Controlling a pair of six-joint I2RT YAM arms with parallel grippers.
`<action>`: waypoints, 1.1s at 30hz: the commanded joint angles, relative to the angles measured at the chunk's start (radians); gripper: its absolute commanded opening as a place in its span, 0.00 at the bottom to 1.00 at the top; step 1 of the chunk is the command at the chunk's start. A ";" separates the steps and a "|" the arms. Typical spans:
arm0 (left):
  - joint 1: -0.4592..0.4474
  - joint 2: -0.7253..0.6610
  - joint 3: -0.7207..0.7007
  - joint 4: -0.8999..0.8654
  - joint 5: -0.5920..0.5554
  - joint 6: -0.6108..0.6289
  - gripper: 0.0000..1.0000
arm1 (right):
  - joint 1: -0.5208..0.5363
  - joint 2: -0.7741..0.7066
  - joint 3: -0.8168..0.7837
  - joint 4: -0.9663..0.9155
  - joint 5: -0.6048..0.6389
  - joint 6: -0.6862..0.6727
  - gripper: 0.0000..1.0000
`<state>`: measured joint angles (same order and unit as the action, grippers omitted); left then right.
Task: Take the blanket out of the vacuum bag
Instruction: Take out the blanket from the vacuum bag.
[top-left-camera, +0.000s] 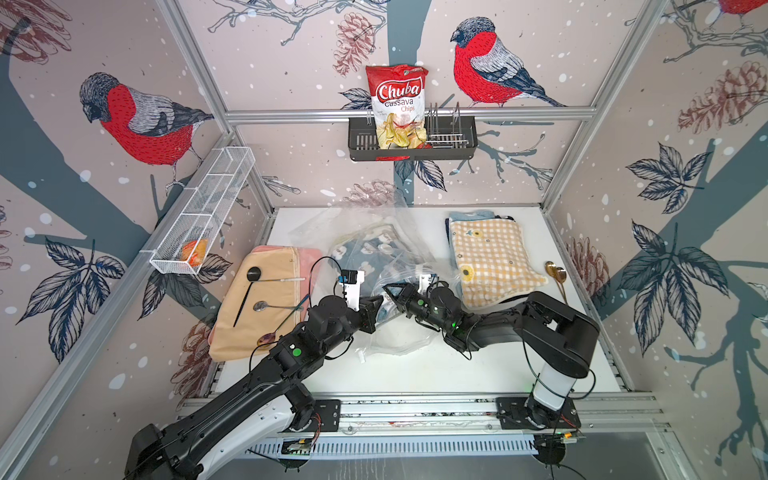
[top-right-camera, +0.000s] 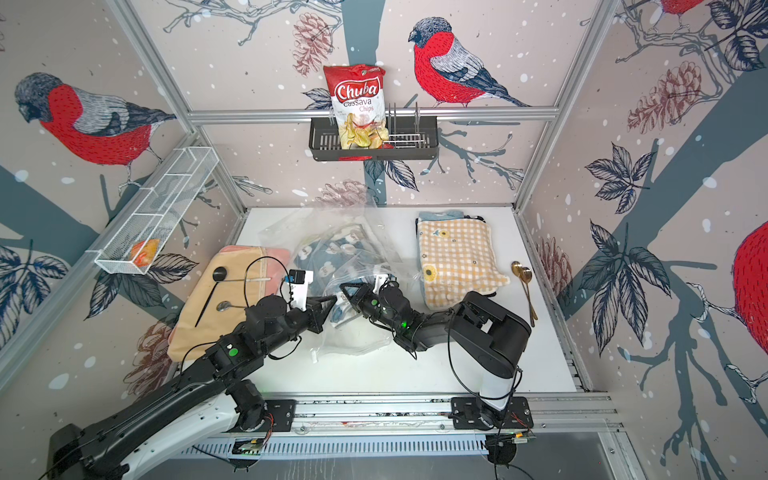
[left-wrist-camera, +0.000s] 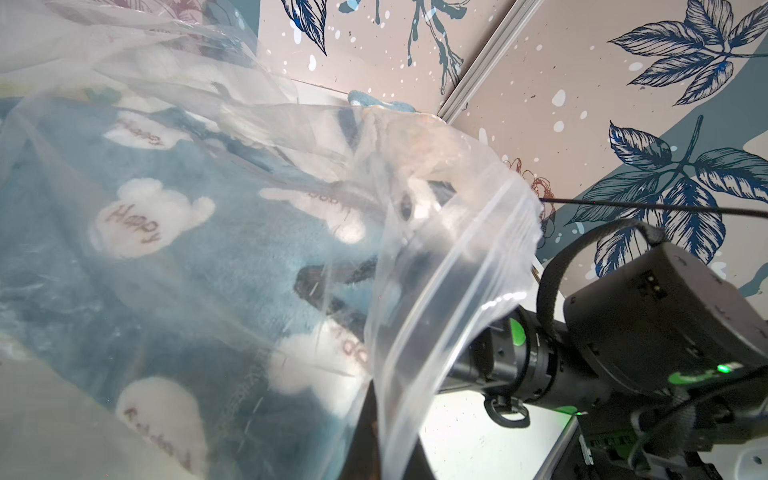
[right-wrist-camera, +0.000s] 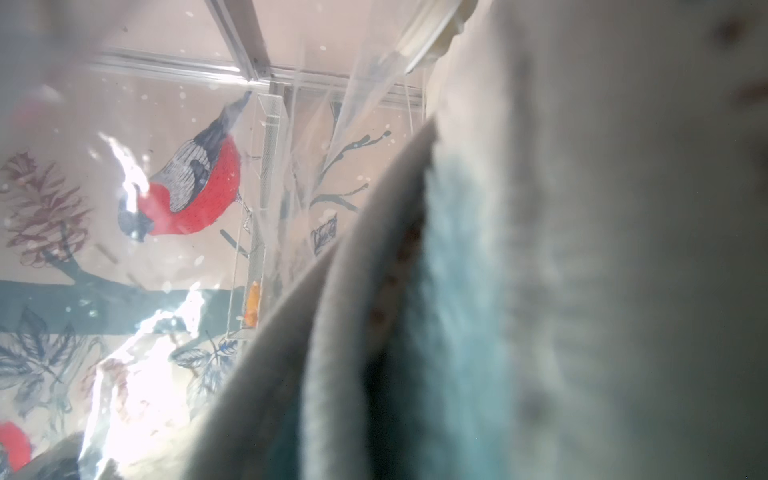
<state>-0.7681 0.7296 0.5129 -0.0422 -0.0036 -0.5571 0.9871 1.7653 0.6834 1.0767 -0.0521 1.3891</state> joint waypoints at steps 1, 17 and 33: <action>0.000 -0.001 0.010 0.011 -0.006 0.013 0.00 | -0.010 -0.010 0.008 -0.042 -0.003 -0.035 0.20; 0.000 0.021 0.006 0.029 0.005 0.005 0.00 | -0.011 0.100 -0.047 0.111 0.037 0.061 0.59; 0.000 0.017 -0.027 0.057 0.005 -0.006 0.00 | -0.007 0.060 0.005 0.050 0.020 0.011 0.00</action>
<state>-0.7689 0.7498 0.4904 -0.0311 -0.0006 -0.5655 0.9794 1.8454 0.6743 1.1152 -0.0170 1.4307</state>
